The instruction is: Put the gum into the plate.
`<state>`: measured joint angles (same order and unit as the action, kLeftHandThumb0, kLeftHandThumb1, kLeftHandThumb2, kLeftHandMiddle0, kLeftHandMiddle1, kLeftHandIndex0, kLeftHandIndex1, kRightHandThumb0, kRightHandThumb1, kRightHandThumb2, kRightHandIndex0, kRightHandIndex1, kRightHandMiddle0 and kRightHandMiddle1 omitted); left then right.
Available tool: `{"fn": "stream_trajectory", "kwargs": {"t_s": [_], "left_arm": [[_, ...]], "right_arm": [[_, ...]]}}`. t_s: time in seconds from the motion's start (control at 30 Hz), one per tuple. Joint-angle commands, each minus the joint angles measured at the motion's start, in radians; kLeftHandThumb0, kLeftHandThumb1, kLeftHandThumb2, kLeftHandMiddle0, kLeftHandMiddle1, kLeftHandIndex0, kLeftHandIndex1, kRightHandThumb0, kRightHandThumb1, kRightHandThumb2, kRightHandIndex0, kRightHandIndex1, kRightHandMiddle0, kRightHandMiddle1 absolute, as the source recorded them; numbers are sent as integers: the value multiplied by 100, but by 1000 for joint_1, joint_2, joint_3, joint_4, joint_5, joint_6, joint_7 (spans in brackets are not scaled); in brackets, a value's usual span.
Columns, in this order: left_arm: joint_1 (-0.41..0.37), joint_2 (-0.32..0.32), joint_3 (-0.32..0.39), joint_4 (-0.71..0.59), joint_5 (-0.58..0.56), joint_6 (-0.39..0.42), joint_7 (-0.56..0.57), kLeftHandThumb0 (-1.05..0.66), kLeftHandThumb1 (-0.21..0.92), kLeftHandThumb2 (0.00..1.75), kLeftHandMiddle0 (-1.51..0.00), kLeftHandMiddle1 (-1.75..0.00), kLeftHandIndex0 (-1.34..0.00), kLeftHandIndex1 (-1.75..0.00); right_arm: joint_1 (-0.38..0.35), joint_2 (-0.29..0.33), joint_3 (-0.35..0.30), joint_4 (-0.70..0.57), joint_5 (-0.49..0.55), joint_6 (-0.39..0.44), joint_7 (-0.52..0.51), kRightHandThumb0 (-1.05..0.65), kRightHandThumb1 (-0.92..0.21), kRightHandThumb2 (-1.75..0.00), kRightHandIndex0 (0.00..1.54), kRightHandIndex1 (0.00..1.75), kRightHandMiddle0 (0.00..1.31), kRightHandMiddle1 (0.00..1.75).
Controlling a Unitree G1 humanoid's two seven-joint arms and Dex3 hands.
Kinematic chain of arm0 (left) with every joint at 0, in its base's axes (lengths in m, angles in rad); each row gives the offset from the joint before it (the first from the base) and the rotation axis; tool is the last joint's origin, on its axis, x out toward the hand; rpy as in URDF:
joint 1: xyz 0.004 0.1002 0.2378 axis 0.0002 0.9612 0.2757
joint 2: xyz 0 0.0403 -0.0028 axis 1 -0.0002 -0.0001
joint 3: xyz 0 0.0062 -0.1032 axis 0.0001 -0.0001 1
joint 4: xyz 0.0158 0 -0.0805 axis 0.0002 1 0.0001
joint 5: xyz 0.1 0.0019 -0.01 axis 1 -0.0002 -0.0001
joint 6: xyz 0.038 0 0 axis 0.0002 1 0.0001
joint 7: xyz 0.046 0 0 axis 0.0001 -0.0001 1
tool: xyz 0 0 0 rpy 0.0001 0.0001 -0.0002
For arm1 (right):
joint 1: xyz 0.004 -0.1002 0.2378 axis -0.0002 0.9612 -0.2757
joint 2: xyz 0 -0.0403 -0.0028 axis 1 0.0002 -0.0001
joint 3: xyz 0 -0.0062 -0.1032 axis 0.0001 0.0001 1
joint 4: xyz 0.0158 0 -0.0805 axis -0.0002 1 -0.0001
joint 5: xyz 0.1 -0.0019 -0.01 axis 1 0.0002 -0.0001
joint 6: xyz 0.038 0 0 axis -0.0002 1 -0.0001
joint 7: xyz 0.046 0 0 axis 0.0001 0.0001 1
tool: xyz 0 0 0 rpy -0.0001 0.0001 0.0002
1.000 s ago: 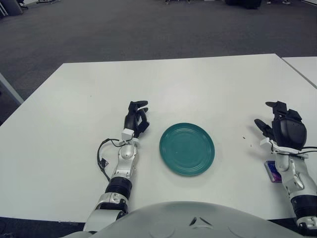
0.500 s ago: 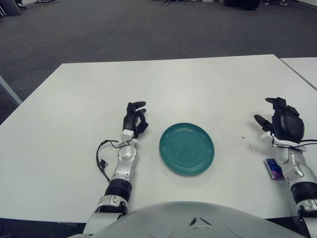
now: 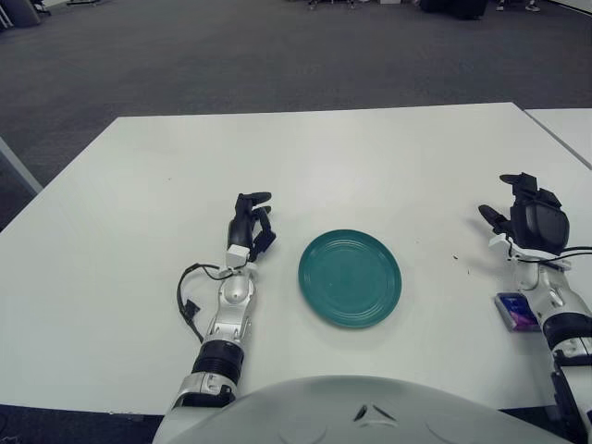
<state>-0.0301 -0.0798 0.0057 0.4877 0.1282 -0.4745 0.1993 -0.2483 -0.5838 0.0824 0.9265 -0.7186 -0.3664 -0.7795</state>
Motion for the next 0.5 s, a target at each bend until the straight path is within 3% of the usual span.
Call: {"fn": "stream_trajectory", "kwargs": {"t_s": [0.0, 0.47], "left_arm": [[51, 16, 4, 6, 9, 44, 8, -70, 92, 96, -27, -113, -27, -125], [65, 2, -11, -33, 11, 66, 23, -70, 92, 94, -27, -108, -24, -123]], "right_arm": [[81, 92, 72, 90, -2, -1, -14, -73, -92, -46, 41, 60, 0, 94], [75, 116, 182, 101, -25, -17, -107, -75, -92, -47, 43, 62, 0, 96]]}}
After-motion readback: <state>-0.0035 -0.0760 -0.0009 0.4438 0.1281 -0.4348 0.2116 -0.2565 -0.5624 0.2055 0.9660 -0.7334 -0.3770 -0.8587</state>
